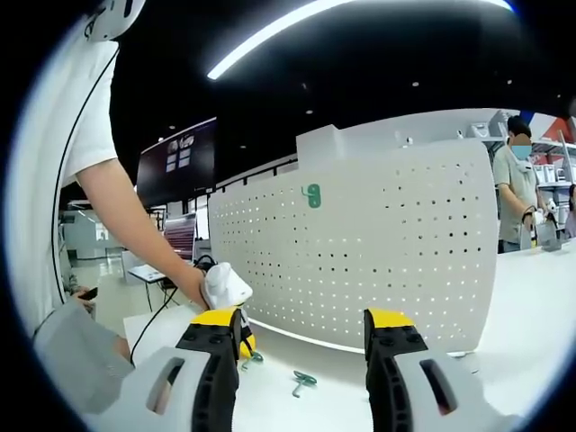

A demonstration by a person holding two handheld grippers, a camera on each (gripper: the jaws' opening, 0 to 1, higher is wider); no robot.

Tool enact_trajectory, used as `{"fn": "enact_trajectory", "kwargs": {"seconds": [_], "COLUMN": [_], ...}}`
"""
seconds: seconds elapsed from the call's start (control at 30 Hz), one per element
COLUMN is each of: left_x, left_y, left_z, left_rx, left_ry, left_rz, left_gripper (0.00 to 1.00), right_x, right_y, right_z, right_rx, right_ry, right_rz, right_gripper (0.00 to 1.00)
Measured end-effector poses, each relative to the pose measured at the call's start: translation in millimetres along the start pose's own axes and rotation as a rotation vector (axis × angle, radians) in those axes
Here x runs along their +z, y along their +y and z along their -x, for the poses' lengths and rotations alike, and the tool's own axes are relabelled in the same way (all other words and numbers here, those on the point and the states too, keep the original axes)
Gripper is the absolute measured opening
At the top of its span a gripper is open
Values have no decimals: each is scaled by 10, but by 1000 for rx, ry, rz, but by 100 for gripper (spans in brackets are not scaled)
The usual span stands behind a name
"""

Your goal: Insert the hook assembly into the mounting plate slot until the hook locks in place.

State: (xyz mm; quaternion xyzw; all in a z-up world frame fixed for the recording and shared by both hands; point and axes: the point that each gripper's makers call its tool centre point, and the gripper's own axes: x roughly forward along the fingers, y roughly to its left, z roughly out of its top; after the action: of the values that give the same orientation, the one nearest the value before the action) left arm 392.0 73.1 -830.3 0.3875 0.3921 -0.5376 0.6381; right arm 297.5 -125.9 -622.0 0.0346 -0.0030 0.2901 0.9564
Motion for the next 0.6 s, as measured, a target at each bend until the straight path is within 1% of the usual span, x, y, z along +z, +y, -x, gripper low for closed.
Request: {"fn": "enact_trajectory", "kwargs": {"seconds": [0.1, 0.23, 0.3, 0.37, 0.4, 0.43, 0.47, 0.5, 0.57, 0.6], "left_x": [-2, 4, 3, -2, 34, 64, 54, 80, 86, 122], "left_y": [3, 9, 23, 47, 43, 40, 52, 45, 52, 58], "left_z": [2, 8, 5, 10, 11, 22, 44, 51, 69, 83], "left_rx": [0, 2, 13, 29, 22, 17, 25, 27, 36, 39], "left_ry": [-11, -26, -37, -42, -79, -105, -107, -126, -134, -164], "left_rz": [5, 37, 35, 67, 122, 150, 134, 128, 132, 142], "left_gripper": [3, 3, 3, 3, 3, 3, 3, 3, 2, 2], "right_x": [-4, -5, -9, -10, -11, -12, -16, -18, -20, -16], "right_y": [-6, 4, 3, 6, 6, 3, -1, -2, -2, 2], "right_z": [3, -1, -2, -2, -2, -2, -1, -2, -3, -4], "right_rx": [-2, 0, 0, 0, 0, 0, -1, -1, 0, 1], "right_ry": [2, 5, 5, 7, 7, 7, 8, 8, 8, 7], "right_rz": [2, 3, 5, 6, 5, 2, 1, 1, 0, -2], "right_gripper": [53, 53, 53, 53, 53, 53, 53, 53, 53, 53]}}
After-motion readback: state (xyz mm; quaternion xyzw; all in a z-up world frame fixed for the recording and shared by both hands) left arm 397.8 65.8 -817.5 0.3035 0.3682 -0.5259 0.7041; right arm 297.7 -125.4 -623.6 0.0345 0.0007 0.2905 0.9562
